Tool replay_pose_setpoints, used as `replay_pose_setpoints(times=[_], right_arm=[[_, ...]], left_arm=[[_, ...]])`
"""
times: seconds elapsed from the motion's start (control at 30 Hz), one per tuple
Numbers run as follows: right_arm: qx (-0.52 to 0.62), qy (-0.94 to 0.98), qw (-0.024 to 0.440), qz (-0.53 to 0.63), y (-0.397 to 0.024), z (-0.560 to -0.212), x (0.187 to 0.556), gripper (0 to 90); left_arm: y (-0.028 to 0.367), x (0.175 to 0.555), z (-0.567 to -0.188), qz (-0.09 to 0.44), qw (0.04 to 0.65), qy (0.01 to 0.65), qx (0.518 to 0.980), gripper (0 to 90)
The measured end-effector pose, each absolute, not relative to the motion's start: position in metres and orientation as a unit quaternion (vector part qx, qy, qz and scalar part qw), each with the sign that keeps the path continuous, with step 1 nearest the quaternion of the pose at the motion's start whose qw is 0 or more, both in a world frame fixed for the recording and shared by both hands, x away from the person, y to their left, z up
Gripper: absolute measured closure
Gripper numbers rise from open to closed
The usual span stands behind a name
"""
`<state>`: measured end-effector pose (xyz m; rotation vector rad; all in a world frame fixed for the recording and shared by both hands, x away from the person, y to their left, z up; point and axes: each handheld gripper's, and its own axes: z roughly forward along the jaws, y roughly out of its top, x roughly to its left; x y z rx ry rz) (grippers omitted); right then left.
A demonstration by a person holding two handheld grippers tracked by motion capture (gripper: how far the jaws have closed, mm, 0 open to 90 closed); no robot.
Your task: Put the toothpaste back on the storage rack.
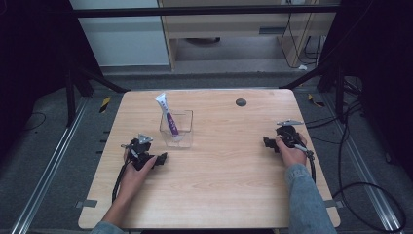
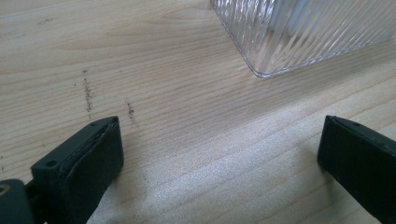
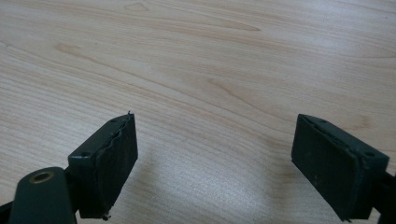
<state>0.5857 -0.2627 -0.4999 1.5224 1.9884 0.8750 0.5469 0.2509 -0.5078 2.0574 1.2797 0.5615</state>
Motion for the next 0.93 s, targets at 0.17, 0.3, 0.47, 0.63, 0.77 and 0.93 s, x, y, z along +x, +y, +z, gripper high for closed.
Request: replay_pose_setpoints(times=[0.17,0.3,0.47,0.63,0.77,0.93], right_arm=[[0.564,0.724,0.239,0.317,-0.2643,-0.5035,0.5879,14.1],[0.566,0.722,0.236,0.32,-0.2633,-0.5055,0.5894,13.8],[0.567,0.72,0.244,0.318,-0.2611,-0.5083,0.5908,12.1],[0.561,0.721,0.249,0.32,-0.2583,-0.5101,0.5913,9.7],[0.553,0.728,0.244,0.322,-0.2574,-0.5104,0.5908,8.9],[0.541,0.738,0.239,0.326,-0.2551,-0.5107,0.5889,7.7]], left_arm=[[0.2508,0.5469,-0.5079,0.214,0.322,0.487,0.783,0.0],[0.2508,0.5469,-0.5079,0.214,0.322,0.487,0.783,0.0],[0.2509,0.5469,-0.5078,0.214,0.321,0.487,0.783,0.0],[0.251,0.5469,-0.5077,0.214,0.32,0.487,0.784,0.0],[0.251,0.5469,-0.5078,0.214,0.321,0.487,0.784,0.0],[0.251,0.5469,-0.5078,0.214,0.321,0.487,0.784,0.0]])
